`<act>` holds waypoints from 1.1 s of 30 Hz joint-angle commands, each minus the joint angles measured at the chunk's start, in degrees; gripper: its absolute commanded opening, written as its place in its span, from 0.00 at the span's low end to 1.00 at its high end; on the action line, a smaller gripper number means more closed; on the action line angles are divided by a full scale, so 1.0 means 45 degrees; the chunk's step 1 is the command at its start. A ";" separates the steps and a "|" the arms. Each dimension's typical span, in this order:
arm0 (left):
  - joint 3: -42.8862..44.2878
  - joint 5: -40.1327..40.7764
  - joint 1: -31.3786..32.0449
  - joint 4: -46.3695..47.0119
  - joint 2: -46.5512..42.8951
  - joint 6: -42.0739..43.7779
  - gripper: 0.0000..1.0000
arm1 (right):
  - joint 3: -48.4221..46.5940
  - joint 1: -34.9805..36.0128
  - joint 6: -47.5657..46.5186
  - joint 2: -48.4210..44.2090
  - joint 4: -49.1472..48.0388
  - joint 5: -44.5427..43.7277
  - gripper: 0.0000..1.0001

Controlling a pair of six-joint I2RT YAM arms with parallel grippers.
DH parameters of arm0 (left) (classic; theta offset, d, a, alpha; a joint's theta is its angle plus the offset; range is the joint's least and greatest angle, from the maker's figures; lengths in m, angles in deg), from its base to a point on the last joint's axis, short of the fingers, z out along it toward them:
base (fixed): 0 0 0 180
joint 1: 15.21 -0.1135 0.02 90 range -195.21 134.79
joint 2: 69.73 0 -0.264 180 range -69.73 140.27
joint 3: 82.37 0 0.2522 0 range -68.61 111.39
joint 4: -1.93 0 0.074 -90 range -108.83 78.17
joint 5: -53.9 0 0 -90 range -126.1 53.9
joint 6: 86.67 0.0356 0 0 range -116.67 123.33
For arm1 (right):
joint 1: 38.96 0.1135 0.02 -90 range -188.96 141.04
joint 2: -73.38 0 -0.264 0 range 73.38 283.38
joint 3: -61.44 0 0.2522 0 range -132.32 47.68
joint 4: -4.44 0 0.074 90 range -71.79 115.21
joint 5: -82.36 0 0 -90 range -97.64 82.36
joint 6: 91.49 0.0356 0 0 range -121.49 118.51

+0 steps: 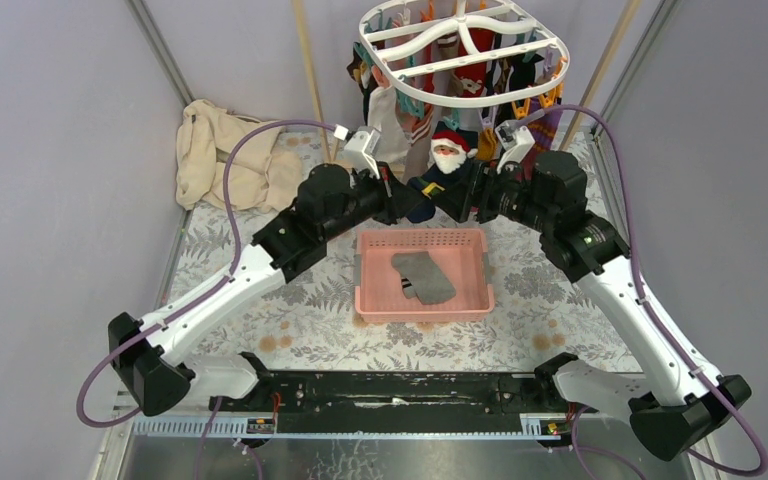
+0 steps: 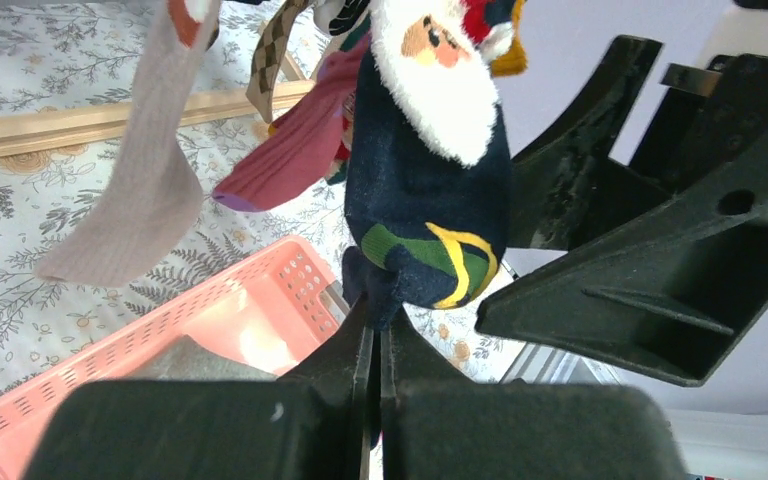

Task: Remove the socks clipped to the hanger
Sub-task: Remove the sock from the hanger.

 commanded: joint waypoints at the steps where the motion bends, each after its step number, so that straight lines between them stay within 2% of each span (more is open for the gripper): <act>1: 0.0766 -0.1225 -0.0572 -0.0819 0.0308 0.0012 0.00 | -0.1103 -0.0044 -0.1351 -0.0531 0.0425 -0.1854 0.69; 5: 0.0928 -0.2085 -0.1251 -0.1066 0.0342 -0.0198 0.00 | -0.1608 -0.0044 -0.2170 -0.0687 0.0458 -0.2763 0.69; 11: 0.0978 -0.3110 -0.1965 -0.1329 0.0157 -0.0501 0.00 | -0.2248 -0.0044 -0.2703 -0.0632 -0.0687 -0.2707 0.69; 24: 0.1132 -0.3617 -0.2074 -0.1861 -0.0691 -0.0710 0.00 | -0.3283 -0.0044 -0.2874 0.1059 -0.2315 -0.3431 0.62; 33: 0.1310 -0.3708 -0.2130 -0.2124 -0.1063 -0.0686 0.00 | -0.3271 -0.0044 -0.3071 0.1543 -0.2984 -0.3837 0.65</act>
